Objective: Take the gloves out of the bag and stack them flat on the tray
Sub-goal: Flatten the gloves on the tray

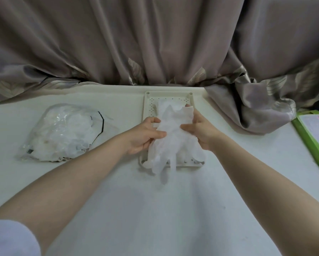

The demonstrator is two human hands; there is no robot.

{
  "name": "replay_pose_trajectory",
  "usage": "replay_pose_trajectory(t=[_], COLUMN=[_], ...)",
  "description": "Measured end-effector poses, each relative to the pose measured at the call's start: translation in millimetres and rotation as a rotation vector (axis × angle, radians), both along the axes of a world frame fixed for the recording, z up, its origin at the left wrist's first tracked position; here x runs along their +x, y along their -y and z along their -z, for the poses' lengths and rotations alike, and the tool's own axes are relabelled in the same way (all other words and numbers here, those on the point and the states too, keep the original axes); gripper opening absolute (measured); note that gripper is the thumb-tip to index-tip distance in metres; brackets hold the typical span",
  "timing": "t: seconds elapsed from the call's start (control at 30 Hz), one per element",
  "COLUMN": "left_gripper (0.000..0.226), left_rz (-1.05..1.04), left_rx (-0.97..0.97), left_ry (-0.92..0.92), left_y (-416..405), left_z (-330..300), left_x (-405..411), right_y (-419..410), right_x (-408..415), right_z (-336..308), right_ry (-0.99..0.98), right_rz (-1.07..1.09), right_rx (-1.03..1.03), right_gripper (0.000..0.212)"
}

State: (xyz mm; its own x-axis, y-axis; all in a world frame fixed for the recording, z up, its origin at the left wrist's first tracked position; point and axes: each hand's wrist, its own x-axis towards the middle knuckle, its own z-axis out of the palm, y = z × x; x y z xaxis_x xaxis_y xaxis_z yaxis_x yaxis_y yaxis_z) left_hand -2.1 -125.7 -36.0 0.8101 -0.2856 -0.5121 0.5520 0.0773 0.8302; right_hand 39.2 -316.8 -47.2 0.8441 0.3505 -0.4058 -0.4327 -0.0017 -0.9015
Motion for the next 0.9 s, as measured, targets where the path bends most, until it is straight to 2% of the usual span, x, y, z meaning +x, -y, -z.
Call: replay_pose_trajectory(t=[0.1,0.2,0.3,0.43,0.6,0.67,0.73,0.8,0.87,0.9], left_gripper=[0.044,0.039,0.03,0.036,0.035,0.029,0.022,0.018,0.019,0.02], left_rz=[0.031,0.089,0.138,0.131,0.05,0.047,-0.023,-0.147,-0.152,-0.117], left_rx=[0.031,0.208,0.283,0.18,-0.023,0.082,0.343,0.569,0.534,0.431], left_ry=[0.088,0.201,0.182,0.156,0.149,0.203,0.344,0.539,0.58,0.546], left_y=[2,5,6,3,4,6,9,13,18,21], left_z=[9,16,26,29,14,9,4,-3,-16,-25], left_x=[17,35,49,62,64,58,52,46,38,31], right_y=[3,-2,-8,-5,-8,-11,-13,-15,-19,-21], right_x=[19,40,56,70,68,60,50,40,30,23], right_z=[5,7,9,11,-10,-23,-36,-48,-59,-66], right_ry=[0.019,0.074,0.078,-0.028,-0.054,-0.093,-0.161,-0.195,-0.182,-0.157], right_rz=[0.001,-0.01,0.035,0.137,0.173,0.198,0.209,0.254,0.27,0.252], right_rx=[-0.057,-0.157,-0.176,-0.031,0.001,0.033,0.098,0.15,0.197,0.214], right_gripper=[0.065,0.06,0.051,0.032,0.029,0.023,0.016,0.021,0.019,0.016])
